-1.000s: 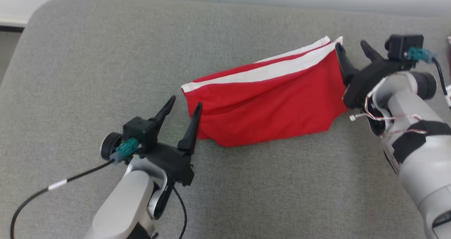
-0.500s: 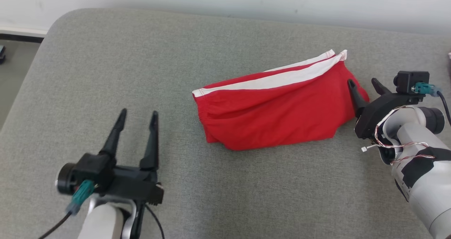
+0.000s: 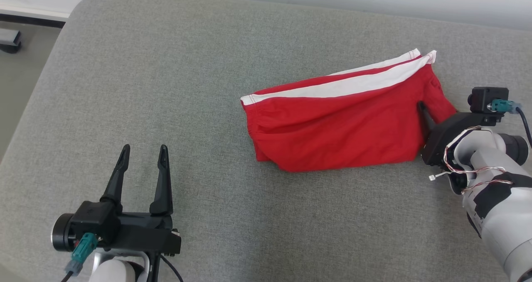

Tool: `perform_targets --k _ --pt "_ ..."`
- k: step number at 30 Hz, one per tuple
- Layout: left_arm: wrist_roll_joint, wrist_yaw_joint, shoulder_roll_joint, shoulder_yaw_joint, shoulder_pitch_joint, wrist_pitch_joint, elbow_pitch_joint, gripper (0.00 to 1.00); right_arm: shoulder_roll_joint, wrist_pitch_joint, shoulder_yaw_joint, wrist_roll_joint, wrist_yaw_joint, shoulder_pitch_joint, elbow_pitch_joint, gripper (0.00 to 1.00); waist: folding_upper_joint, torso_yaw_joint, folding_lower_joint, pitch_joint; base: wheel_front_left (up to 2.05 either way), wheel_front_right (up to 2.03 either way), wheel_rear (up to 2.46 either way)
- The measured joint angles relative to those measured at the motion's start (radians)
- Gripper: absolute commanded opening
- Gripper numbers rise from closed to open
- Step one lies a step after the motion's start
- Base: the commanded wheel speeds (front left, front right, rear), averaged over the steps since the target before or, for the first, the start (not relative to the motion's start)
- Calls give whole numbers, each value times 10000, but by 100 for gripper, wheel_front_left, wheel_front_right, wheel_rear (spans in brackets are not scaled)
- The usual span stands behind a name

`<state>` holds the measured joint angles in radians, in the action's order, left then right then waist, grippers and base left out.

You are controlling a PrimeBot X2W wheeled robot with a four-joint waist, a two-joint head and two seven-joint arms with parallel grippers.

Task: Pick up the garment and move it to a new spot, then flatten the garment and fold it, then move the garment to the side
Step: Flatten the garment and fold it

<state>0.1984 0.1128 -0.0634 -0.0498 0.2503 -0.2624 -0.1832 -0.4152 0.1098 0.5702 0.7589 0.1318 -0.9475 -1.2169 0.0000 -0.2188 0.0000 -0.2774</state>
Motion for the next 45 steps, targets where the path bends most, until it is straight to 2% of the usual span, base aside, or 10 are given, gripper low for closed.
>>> perform_targets --k 1,8,14,31,32,33,34,41,45 --pt "-73 15 19 23 0 0 0 100 33 -12 23 33 0 -12 -2 0 0 -17 0 -25 0 0 0" --pt "-142 92 90 282 -178 0 -86 100 192 234 123 376 0 120 169 0 0 138 0 169 0 0 0" --pt "-238 115 113 466 -643 0 -75 100 115 621 288 865 0 817 984 0 -1 439 0 628 0 0 0" --pt "-690 163 75 1147 -1738 0 65 100 -959 1298 299 2178 0 4236 3731 0 -1 1658 -1 1656 0 0 0" --pt "-708 165 79 1162 -1801 0 111 100 -1007 1300 274 2182 0 4435 3835 16 -1 1714 -1 1704 0 0 0" --pt "-738 165 79 1170 -1875 0 151 100 -1047 1302 217 2182 0 4602 3896 64 -1 1768 -1 1745 0 0 0" --pt "-742 165 79 1177 -1922 0 173 100 -1080 1317 151 2182 0 4735 3939 100 -1 1822 -1 1778 0 0 0" --pt "-784 165 88 1154 -1942 0 182 100 -1243 1110 -257 1967 0 4653 3981 100 -1 2008 -1 1890 0 0 0" --pt "-821 165 88 1114 -1949 0 182 100 -1264 665 -357 1569 0 4170 3553 100 -1 2005 0 1893 0 0 0"
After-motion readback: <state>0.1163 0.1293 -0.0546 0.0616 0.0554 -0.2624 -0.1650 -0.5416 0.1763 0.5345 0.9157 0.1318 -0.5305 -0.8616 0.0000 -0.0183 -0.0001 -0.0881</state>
